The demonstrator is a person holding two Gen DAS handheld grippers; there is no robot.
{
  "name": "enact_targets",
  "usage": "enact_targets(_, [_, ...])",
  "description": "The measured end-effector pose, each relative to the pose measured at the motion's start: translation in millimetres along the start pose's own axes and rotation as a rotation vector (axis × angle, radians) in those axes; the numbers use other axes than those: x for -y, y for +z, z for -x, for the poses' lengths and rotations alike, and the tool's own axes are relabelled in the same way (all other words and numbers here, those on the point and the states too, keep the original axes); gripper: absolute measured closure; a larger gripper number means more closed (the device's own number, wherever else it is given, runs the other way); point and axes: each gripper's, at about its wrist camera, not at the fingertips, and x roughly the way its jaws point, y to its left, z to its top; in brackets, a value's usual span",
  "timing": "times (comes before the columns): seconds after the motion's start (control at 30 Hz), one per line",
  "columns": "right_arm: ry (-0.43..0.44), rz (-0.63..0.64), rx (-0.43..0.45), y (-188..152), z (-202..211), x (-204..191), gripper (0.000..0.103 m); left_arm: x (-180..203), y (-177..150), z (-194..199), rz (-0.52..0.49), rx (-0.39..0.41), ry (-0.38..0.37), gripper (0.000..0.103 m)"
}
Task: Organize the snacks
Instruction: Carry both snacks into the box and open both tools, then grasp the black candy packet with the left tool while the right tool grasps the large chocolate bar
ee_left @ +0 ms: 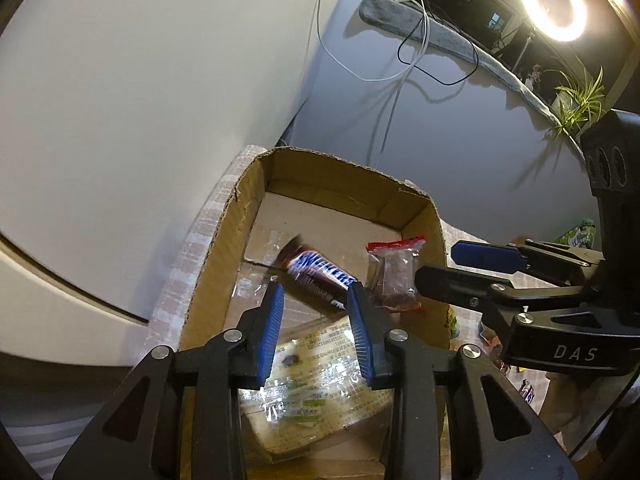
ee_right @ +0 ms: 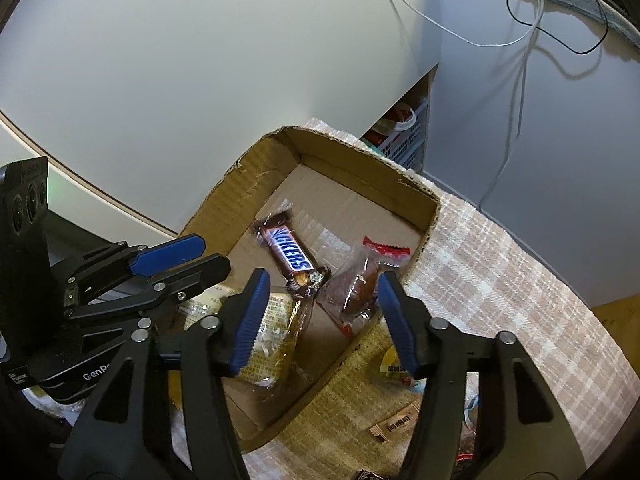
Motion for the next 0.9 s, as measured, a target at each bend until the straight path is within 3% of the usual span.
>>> enact_targets(0.47, [-0.025, -0.030, 0.038, -35, 58, 20, 0.043, 32, -14, 31, -0.056, 0.034, -0.037, 0.071])
enact_targets(0.9, [-0.097, -0.161, 0.038, -124, 118, 82, 0.043, 103, -60, 34, -0.194, -0.029, -0.152, 0.071])
